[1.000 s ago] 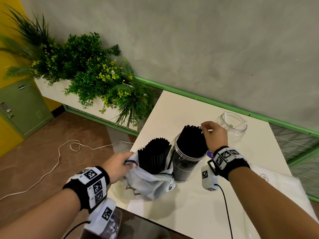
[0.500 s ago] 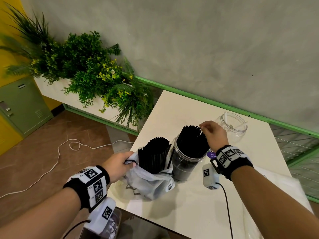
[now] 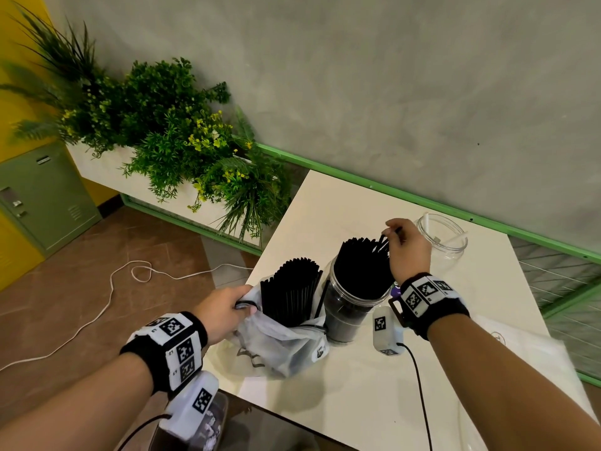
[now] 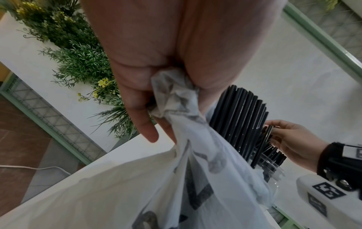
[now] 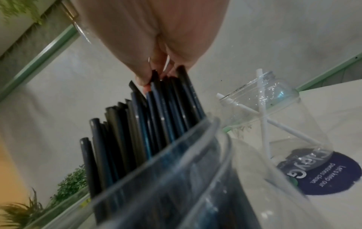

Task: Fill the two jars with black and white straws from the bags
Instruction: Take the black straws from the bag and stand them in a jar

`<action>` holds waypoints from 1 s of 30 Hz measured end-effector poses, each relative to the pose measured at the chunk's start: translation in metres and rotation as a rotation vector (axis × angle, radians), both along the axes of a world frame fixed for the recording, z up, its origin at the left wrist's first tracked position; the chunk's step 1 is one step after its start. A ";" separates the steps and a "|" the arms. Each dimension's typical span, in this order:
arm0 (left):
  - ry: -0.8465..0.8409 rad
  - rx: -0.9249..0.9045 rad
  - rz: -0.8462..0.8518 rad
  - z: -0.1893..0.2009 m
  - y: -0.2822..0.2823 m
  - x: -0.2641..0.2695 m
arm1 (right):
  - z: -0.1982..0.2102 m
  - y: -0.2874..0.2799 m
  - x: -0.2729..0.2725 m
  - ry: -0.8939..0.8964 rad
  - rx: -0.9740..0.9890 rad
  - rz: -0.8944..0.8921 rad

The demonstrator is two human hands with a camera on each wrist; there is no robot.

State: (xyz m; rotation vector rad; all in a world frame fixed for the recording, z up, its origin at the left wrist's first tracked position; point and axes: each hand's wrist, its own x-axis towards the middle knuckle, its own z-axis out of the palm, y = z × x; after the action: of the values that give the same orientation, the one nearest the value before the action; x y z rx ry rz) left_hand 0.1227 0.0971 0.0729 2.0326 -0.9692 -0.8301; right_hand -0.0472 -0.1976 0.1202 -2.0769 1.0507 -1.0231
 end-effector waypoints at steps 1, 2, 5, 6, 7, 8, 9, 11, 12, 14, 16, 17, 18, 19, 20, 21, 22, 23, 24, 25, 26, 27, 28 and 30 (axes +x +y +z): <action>0.007 0.001 0.002 0.000 0.000 0.000 | 0.000 0.002 -0.001 0.002 0.002 -0.006; 0.013 0.002 0.005 0.001 -0.001 -0.001 | -0.001 0.002 -0.003 0.043 0.020 0.003; 0.006 0.004 0.016 0.002 -0.002 -0.002 | -0.008 0.007 -0.011 0.195 0.104 0.059; 0.004 0.004 0.016 0.002 -0.003 -0.002 | -0.010 0.011 -0.014 0.186 0.109 0.076; 0.004 0.003 0.015 0.002 -0.003 -0.003 | -0.012 0.015 -0.018 0.169 0.085 0.095; 0.005 0.004 0.014 0.002 -0.003 -0.003 | -0.013 0.018 -0.021 0.182 0.040 0.129; 0.004 0.005 0.013 0.003 -0.003 -0.004 | -0.014 0.022 -0.023 0.250 -0.010 0.176; 0.000 0.002 0.016 0.003 -0.002 -0.004 | -0.017 0.029 -0.025 0.457 -0.083 0.257; -0.004 -0.002 0.013 0.003 -0.002 -0.003 | -0.016 0.031 -0.025 0.523 -0.097 0.266; -0.007 -0.008 0.003 0.003 -0.002 -0.003 | -0.013 0.035 -0.021 0.526 -0.110 0.244; 0.007 -0.010 0.007 0.003 -0.001 -0.004 | -0.010 0.037 -0.012 0.537 -0.164 0.227; 0.005 -0.009 0.008 0.002 0.000 -0.003 | -0.011 0.037 -0.005 0.576 -0.194 0.216; 0.003 -0.007 0.007 0.002 -0.001 -0.003 | -0.011 0.037 0.001 0.628 -0.217 0.198; 0.011 -0.008 0.008 0.002 0.000 -0.004 | -0.011 0.038 0.008 0.686 -0.233 0.175; 0.023 -0.011 0.011 0.002 0.000 -0.004 | -0.012 0.038 0.013 0.738 -0.250 0.150; 0.024 -0.010 0.009 0.002 0.000 -0.004 | -0.013 0.039 0.016 0.774 -0.274 0.127; 0.009 -0.008 0.004 0.002 0.000 -0.004 | -0.015 0.039 0.019 0.784 -0.300 0.110; -0.014 -0.004 -0.002 0.002 0.000 -0.004 | -0.018 0.039 0.020 0.762 -0.328 0.103; -0.033 -0.002 -0.005 0.002 0.000 -0.004 | -0.019 0.038 0.021 0.709 -0.358 0.107; -0.045 -0.002 -0.006 0.002 0.001 -0.004 | -0.020 0.036 0.021 0.635 -0.385 0.115; -0.051 -0.004 -0.008 0.001 0.002 -0.003 | -0.019 0.034 0.021 0.554 -0.409 0.121; -0.051 -0.005 -0.010 0.001 0.002 -0.002 | -0.018 0.030 0.021 0.483 -0.433 0.124; -0.047 -0.007 -0.011 0.001 0.003 -0.001 | -0.015 0.026 0.020 0.438 -0.453 0.121; -0.036 -0.014 -0.010 0.000 0.004 0.001 | -0.011 0.018 0.018 0.442 -0.458 0.106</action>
State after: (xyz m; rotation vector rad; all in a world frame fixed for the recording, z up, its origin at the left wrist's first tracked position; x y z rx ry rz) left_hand 0.1233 0.1011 0.0731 2.0384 -1.0030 -0.7927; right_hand -0.0289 -0.1797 0.1096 -2.7929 0.9553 -0.8232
